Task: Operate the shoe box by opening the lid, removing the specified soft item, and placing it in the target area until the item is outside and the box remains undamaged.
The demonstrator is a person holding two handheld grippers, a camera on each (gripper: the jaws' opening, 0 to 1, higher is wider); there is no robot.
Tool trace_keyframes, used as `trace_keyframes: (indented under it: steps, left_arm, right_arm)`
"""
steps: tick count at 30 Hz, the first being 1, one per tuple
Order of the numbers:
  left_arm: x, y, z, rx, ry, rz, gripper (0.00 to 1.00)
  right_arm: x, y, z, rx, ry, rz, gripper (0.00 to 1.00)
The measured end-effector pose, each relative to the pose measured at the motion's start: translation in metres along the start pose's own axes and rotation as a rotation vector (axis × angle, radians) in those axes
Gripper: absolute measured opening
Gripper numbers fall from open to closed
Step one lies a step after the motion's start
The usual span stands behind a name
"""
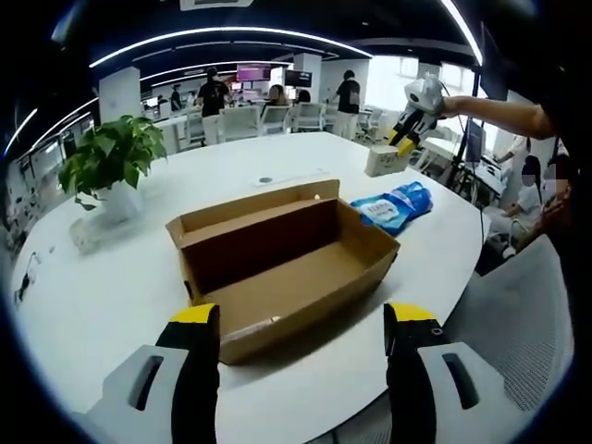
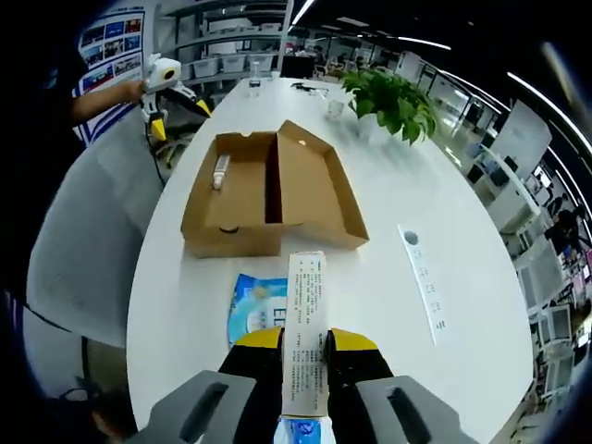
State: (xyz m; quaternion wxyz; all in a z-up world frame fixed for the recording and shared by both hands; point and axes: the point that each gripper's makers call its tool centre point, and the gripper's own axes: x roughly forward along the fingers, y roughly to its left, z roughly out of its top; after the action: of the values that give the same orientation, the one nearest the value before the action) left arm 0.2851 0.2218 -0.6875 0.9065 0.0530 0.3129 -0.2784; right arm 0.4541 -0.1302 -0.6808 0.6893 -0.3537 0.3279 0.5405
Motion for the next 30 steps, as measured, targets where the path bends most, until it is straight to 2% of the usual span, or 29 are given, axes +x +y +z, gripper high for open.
trace_keyframes:
  steps: [16,30]
  left_arm:
    - [0.003,0.000,-0.005,-0.010,0.013,0.009,0.74]
    - [0.003,0.002,-0.013,-0.021,0.038,0.021,0.74]
  right_arm:
    - [0.013,-0.024,-0.069,0.032,0.121,-0.035,0.13]
    - [0.027,-0.036,-0.107,0.022,0.220,-0.018,0.13]
